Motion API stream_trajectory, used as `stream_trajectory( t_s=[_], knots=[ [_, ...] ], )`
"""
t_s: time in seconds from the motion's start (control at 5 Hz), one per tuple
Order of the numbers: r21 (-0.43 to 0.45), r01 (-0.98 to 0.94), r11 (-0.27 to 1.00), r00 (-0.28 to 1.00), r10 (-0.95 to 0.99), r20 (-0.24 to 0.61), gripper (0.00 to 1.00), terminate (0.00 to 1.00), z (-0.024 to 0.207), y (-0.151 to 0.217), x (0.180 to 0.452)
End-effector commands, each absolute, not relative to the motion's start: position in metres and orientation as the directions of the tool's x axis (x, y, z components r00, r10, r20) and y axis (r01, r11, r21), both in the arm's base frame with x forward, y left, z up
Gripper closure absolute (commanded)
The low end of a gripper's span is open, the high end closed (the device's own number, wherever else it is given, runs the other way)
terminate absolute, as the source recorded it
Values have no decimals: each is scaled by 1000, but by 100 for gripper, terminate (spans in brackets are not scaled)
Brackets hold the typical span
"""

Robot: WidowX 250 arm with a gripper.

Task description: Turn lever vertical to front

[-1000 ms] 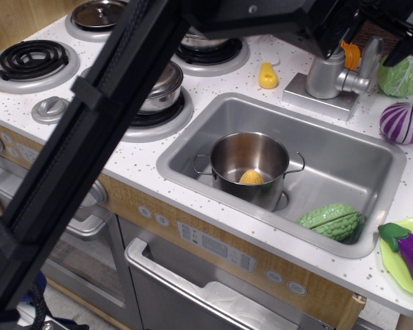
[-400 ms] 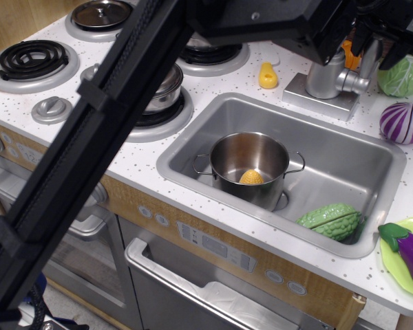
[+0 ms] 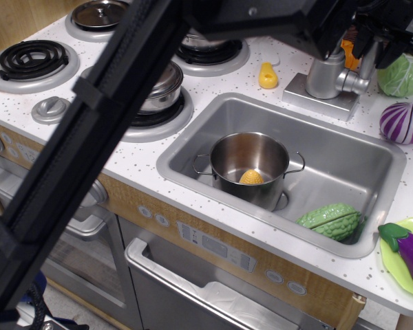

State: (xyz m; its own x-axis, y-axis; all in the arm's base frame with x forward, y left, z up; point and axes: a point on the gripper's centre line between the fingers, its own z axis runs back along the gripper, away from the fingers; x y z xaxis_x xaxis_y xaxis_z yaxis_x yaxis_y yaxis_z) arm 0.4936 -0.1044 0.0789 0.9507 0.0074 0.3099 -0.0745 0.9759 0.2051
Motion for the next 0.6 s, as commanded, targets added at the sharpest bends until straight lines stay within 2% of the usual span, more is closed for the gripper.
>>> stream_trajectory(
  t_s=[0.0, 0.4],
  knots=[
    [155, -112, 982, 940, 54, 337, 100, 0, 121, -112, 473],
    [88, -171, 981, 963, 147, 227, 100, 0, 101, -112, 461]
  ],
)
